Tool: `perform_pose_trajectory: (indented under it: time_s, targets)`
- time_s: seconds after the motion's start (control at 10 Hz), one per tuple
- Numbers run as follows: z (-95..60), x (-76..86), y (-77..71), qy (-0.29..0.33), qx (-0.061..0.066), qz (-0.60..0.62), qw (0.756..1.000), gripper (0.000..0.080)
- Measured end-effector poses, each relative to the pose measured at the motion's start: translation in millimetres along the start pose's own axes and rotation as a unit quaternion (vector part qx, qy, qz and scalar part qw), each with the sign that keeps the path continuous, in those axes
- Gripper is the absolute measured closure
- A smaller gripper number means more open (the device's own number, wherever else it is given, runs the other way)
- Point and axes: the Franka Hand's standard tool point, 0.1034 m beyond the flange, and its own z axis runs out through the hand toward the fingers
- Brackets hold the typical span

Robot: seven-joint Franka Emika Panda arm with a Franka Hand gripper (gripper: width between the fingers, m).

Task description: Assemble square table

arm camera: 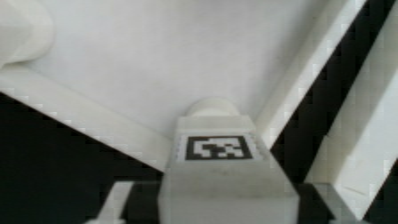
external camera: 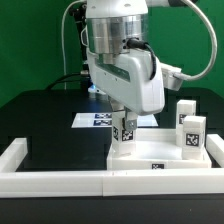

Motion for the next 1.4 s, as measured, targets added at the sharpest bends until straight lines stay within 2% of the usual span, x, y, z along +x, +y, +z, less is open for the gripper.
perform_pose_trajectory:
  time_s: [0.2, 0.3, 0.4, 0.8, 1.0, 1.2, 1.4]
  targets:
    - [0.4, -0.1, 0.1, 0.000, 0.000, -0.004, 1.000, 0.0265]
    - [0.8, -0.6, 0.4, 0.000, -0.001, -0.014, 1.000, 0.0265]
    - [1.6, -2.1, 0.6, 0.000, -0.001, -0.016, 1.000, 0.0169]
    - [4.4, -6.9, 0.3, 0.003, 0.001, -0.186, 0.983, 0.0151]
    - [4.2, -4.1, 0.7, 0.004, 0.000, -0.298, 0.955, 0.0151]
    - [4.2, -3.6, 0.9, 0.004, -0.001, -0.347, 0.938, 0.0151]
    - [4.2, -2.5, 1.3, 0.004, -0.001, -0.413, 0.911, 0.0151]
